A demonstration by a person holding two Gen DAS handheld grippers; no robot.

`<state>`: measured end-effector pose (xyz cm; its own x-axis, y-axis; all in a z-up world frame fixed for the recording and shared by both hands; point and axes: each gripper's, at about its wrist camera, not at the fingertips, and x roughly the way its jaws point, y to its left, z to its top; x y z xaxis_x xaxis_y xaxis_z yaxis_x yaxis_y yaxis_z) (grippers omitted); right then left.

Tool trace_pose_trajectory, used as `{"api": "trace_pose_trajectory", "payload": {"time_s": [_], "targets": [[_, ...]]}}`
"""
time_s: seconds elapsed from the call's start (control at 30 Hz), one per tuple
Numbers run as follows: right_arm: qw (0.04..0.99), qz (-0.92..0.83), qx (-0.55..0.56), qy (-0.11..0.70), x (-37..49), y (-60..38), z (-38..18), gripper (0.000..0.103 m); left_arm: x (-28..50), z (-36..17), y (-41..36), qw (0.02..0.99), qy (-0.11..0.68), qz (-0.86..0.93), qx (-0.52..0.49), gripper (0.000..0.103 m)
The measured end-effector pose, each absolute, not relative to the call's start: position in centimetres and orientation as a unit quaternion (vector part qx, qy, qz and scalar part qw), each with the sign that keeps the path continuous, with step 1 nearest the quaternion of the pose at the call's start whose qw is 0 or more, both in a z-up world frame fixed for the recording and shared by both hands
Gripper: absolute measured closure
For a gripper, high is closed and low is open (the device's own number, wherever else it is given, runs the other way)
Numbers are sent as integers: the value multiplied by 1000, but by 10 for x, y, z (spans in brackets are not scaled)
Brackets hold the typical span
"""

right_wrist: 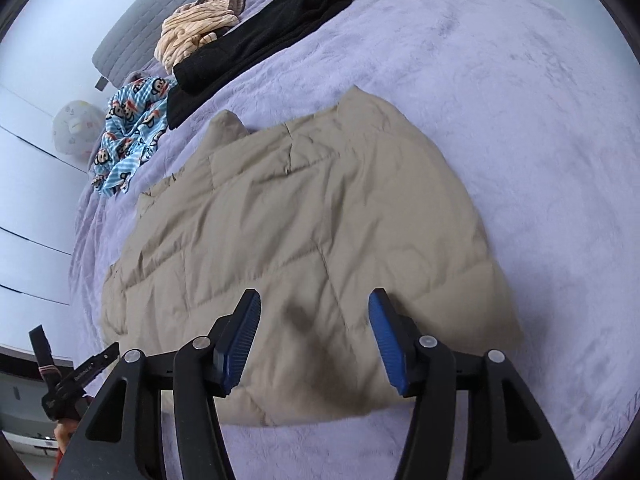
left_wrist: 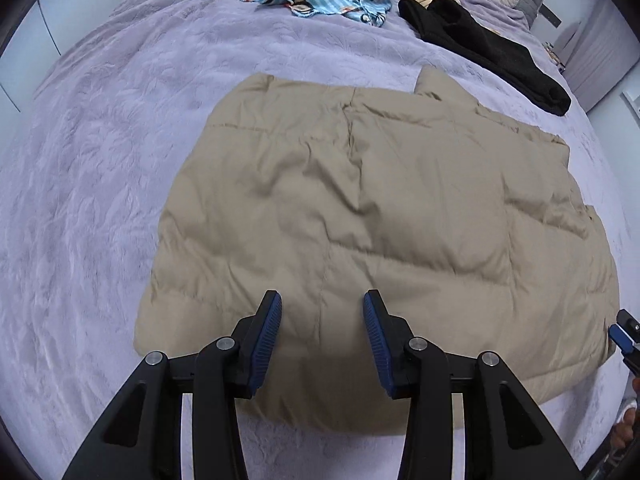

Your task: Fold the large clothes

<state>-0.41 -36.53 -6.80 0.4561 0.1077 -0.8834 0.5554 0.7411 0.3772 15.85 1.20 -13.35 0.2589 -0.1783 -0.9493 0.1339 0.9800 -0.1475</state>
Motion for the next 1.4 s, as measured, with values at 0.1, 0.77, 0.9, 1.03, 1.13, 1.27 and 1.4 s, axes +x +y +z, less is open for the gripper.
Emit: {"api": "trace_pose_trajectory", "payload": {"time_s": [0.1, 0.77, 0.9, 1.03, 1.13, 1.27, 1.4], "targets": [[779, -149, 334, 509, -25, -357, -70, 43, 142, -134, 13, 787, 608, -103, -25, 35], [736, -131, 440, 497, -60, -331, -119, 17, 104, -157, 20, 773, 627, -86, -43, 1], [720, -117, 486, 481, -61, -333, -131, 16, 101, -160, 18, 772, 628, -83, -46, 1], [709, -114, 523, 459, -62, -336, -139, 16, 98, -162, 19, 771, 628, -85, -57, 1], [705, -113, 541, 444, -64, -340, -143, 16, 97, -164, 26, 767, 629, -91, -90, 1], [700, -109, 575, 410, -64, -345, -147, 16, 98, -168, 40, 755, 630, -103, -151, 1], [682, -106, 619, 375, -63, -354, -153, 13, 97, -172, 56, 750, 620, -114, -201, 1]]}}
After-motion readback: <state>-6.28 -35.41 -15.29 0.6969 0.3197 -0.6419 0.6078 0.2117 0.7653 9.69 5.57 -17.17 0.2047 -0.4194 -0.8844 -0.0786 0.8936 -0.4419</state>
